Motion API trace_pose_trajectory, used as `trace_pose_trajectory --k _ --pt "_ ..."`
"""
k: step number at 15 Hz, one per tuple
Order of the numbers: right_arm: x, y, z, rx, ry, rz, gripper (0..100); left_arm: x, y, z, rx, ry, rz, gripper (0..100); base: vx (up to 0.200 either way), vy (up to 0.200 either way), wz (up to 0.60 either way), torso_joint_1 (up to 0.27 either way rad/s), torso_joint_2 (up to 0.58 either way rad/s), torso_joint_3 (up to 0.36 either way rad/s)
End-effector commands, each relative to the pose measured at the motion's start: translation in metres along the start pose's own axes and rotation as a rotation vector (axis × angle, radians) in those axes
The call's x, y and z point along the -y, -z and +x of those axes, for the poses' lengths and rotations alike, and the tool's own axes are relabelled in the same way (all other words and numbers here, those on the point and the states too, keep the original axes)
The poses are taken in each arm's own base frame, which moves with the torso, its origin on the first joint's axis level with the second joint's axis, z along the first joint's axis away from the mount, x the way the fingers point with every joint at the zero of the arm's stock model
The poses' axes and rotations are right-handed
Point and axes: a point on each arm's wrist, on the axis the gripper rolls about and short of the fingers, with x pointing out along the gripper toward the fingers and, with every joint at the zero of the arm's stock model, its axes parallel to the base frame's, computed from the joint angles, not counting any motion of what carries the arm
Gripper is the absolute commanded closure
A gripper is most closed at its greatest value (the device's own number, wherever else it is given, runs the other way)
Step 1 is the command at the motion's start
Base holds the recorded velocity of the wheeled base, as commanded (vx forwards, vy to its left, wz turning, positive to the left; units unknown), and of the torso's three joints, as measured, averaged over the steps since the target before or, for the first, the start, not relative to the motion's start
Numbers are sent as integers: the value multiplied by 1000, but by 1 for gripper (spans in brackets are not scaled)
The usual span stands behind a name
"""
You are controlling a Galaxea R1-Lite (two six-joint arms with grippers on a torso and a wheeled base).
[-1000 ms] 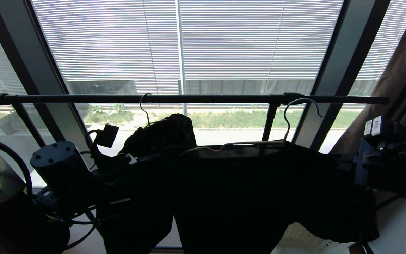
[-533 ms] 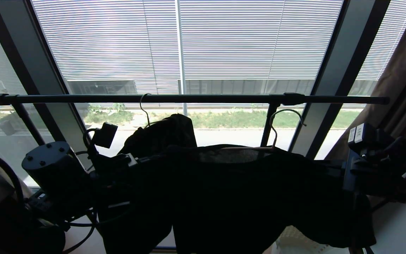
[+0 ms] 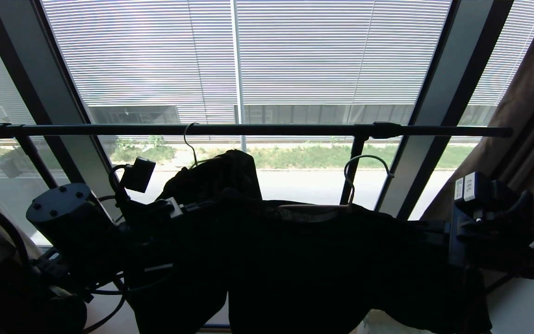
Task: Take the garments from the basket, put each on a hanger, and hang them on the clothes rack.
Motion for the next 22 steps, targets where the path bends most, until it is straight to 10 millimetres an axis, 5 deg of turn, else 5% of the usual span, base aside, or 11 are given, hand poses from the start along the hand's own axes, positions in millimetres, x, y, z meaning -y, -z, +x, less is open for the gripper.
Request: trace_pose_trajectory --k 1,8,22 --pt "-5 -8 -13 41 17 -29 100 -1 -2 2 8 2 7 100 0 0 0 0 0 0" --pt "-11 -15 -24 105 -22 -50 100 -7 2 10 -3 5 48 100 0 0 0 0 0 0" --pt "-17 2 16 4 -147 5 100 32 10 11 -40 113 74 100 0 0 0 0 0 0"
